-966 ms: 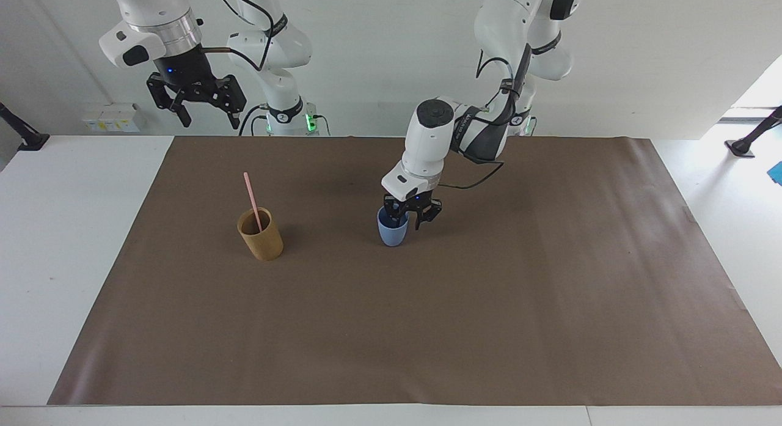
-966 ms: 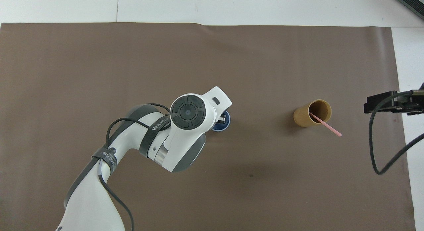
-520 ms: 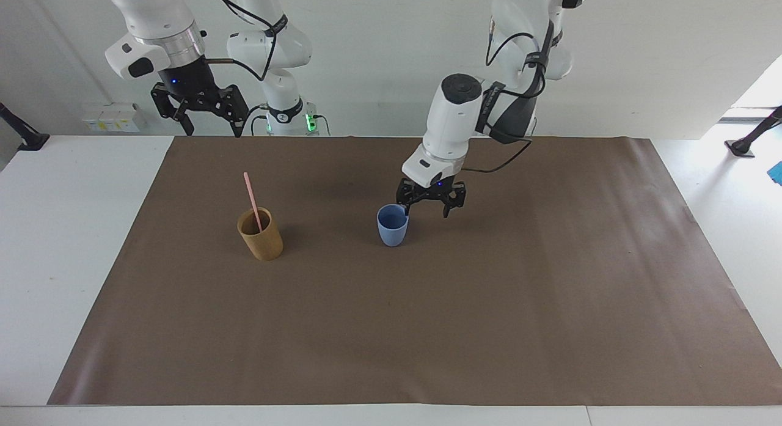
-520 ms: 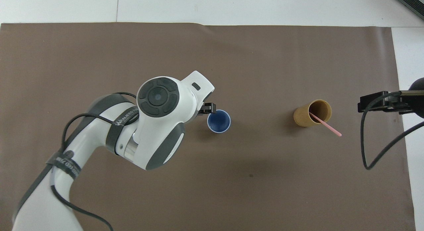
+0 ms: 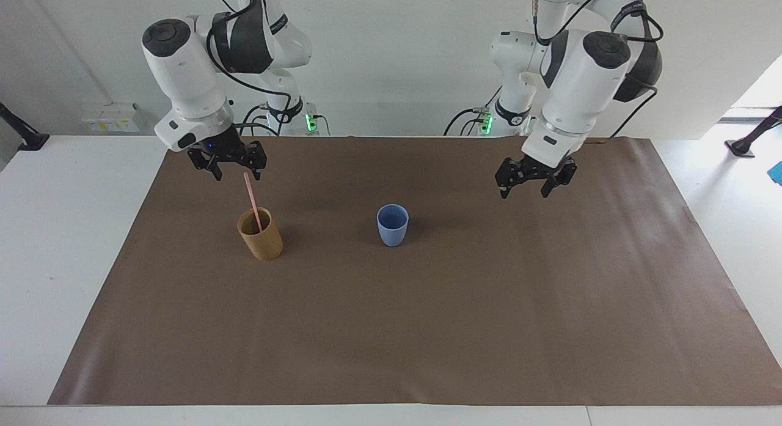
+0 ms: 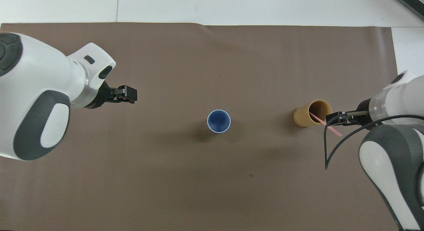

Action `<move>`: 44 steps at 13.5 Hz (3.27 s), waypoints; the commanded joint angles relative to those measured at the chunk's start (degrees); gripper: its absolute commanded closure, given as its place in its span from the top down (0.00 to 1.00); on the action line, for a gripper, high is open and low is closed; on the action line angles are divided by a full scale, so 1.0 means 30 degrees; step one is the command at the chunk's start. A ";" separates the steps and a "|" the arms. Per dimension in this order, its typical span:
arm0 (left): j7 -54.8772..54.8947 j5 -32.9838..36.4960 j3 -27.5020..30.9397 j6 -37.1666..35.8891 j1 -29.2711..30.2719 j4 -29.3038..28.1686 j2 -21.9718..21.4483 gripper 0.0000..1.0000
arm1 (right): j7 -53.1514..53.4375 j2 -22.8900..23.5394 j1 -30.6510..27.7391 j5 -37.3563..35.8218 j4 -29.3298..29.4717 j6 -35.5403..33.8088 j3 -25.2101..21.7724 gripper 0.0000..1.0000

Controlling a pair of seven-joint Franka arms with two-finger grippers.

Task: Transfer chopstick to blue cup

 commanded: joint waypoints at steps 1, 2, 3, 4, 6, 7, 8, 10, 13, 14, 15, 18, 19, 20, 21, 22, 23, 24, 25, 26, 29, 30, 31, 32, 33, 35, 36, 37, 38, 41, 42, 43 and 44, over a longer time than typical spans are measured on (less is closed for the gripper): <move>0.2864 -0.0129 -0.0251 -0.1358 0.1966 -0.0476 -0.0910 1.00 | -0.1430 -0.0912 -0.0203 0.0248 -0.2560 0.2046 0.0078 0.75; 0.3776 -0.0129 -0.0251 -0.1828 0.2351 -0.0447 -0.1086 1.00 | -0.1666 -0.0912 -0.0202 0.0248 -0.2682 0.2227 0.0078 0.66; 0.4539 -0.0129 -0.0222 -0.2325 0.2790 -0.0418 -0.1378 1.00 | -0.1900 -0.0883 -0.0202 0.0248 -0.2712 0.2229 0.0078 0.56; 0.5533 -0.0129 -0.0221 -0.2852 0.3346 -0.0301 -0.1671 1.00 | -0.2192 -0.0883 -0.0202 0.0248 -0.2683 0.2229 0.0078 0.44; 0.6741 -0.0042 -0.0221 -0.3849 0.4283 0.0252 -0.2286 1.00 | -0.2779 -0.0883 -0.0232 0.0248 -0.2683 0.1851 0.0078 0.10; 0.6802 0.0220 -0.0221 -0.4608 0.4608 0.1011 -0.2405 1.00 | -0.2926 -0.0883 -0.0203 0.0248 -0.2596 0.1471 0.0078 0.00; 0.6832 0.0426 -0.0221 -0.5631 0.4640 0.1917 -0.2407 1.00 | -0.2957 -0.0883 -0.0173 0.0248 -0.2537 0.1091 0.0078 0.00; 0.6600 0.0457 -0.0192 -0.6926 0.4669 0.3443 -0.2348 1.00 | -0.2986 -0.0738 -0.0173 0.0218 -0.2013 0.0999 0.0107 0.00; 0.6218 0.0776 -0.0250 -0.7951 0.4641 0.3772 -0.2377 1.00 | -0.2812 -0.0678 -0.0173 0.0247 0.0442 -0.1304 0.0166 0.00; 0.6217 0.1127 -0.0425 -0.8332 0.4524 0.4149 -0.2319 1.00 | -0.2753 -0.0678 -0.0144 0.0277 0.1351 -0.2447 0.0166 0.00; 0.6159 0.1218 -0.0455 -0.8336 0.4465 0.4298 -0.2319 1.00 | -0.2665 -0.0678 -0.0173 0.0567 0.2288 -0.3618 0.0166 0.00; 0.5544 0.1131 -0.0485 -0.8132 0.4377 0.3862 -0.2610 1.00 | -0.0596 -0.0300 -0.0173 0.2526 0.4927 -0.6406 0.0224 0.00; 0.5398 0.1131 -0.0485 -0.8044 0.4348 0.3541 -0.2786 1.00 | 0.1214 -0.0007 -0.0144 0.3519 0.5485 -0.6703 0.0341 0.00; 0.5425 0.1131 -0.0485 -0.8014 0.4318 0.3016 -0.3164 1.00 | 0.3292 0.0054 -0.0086 0.4515 0.5578 -0.6648 0.0487 0.00; 0.5339 0.1131 -0.0485 -0.7985 0.4347 0.2865 -0.3284 1.00 | 0.5546 0.0083 0.0205 0.5424 0.5579 -0.6416 0.0894 0.00; 0.5367 0.1131 -0.0456 -0.8014 0.4405 0.3096 -0.3140 1.00 | 0.7714 0.0084 0.0585 0.5810 0.5579 -0.6065 0.1188 0.00; 0.5454 0.1131 -0.0427 -0.8043 0.4551 0.3185 -0.3110 1.00 | 0.9824 0.0113 0.1343 0.6104 0.5579 -0.5366 0.1568 0.00; 0.5455 0.1131 -0.0368 -0.8188 0.4610 0.3186 -0.3110 1.00 | 1.1731 0.0084 0.2076 0.6890 0.5608 -0.4518 0.1746 0.00; 0.5455 0.1131 -0.0281 -0.8190 0.4611 0.3186 -0.3110 1.00 | 1.3519 0.0229 0.2750 0.7652 0.5608 -0.3900 0.1777 0.00; 0.5455 0.1131 -0.0251 -0.8161 0.4611 0.3215 -0.3110 1.00 | 1.5161 0.0752 0.3511 0.8037 0.5608 -0.3285 0.1777 0.00; 0.5455 0.1131 -0.0251 -0.8161 0.4582 0.3186 -0.3110 1.00 | 1.9006 0.1779 0.5359 0.9267 0.5696 -0.1029 0.1865 0.00; 0.5455 0.1131 -0.0251 -0.8161 0.4582 0.3215 -0.3110 1.00 | 1.9364 0.2131 0.5741 0.9242 0.5696 -0.0530 0.1836 0.00; 0.5455 0.1131 -0.0251 -0.8161 0.4611 0.3186 -0.3110 1.00 | 1.9396 0.2598 0.5861 0.9213 0.5696 -0.0206 0.1836 0.00; 0.5455 0.1131 -0.0251 -0.8161 0.4611 0.3215 -0.3110 1.00 | 1.9425 0.3067 0.6036 0.9242 0.5667 0.0349 0.1865 0.00; 0.5455 0.1131 -0.0251 -0.8161 0.4611 0.3186 -0.3110 1.00 | 1.9455 0.3507 0.6415 0.9213 0.5608 0.0847 0.1865 0.00; 0.5455 0.1131 -0.0251 -0.8161 0.4582 0.3186 -0.3110 1.00 | 1.9397 0.3687 0.6682 0.9008 0.4968 0.1027 0.1836 0.00; 0.5455 0.1131 -0.0251 -0.8161 0.4611 0.3215 -0.3110 1.00 | 1.9280 0.3658 0.6596 0.8921 0.4673 0.1260 0.1836 0.00; 0.5455 0.1131 -0.0251 -0.8161 0.4611 0.3186 -0.3110 1.00 | 1.9221 0.3600 0.6450 0.8920 0.4409 0.1350 0.1836 0.00; 0.5455 0.1131 -0.0251 -0.8161 0.4611 0.3215 -0.3110 1.00 | 1.9250 0.3570 0.6448 0.8891 0.4378 0.1321 0.1807 0.00; 0.5455 0.1131 -0.0251 -0.8161 0.4611 0.3215 -0.3110 1.00 | 1.9163 0.3744 0.6448 0.8716 0.3561 0.1699 0.1807 0.00; 0.5455 0.1131 -0.0251 -0.8161 0.4611 0.3186 -0.3110 1.00 | 1.9104 0.3978 0.6448 0.8483 0.3296 0.2485 0.1836 0.00; 0.5455 0.1131 -0.0251 -0.8161 0.4611 0.3186 -0.3110 1.00 | 1.9075 0.4270 0.6535 0.8422 0.3177 0.3015 0.1836 0.00; 0.5455 0.1131 -0.0251 -0.8161 0.4611 0.3186 -0.3110 1.00 | 1.9045 0.4389 0.6536 0.8422 0.3176 0.3252 0.1836 0.00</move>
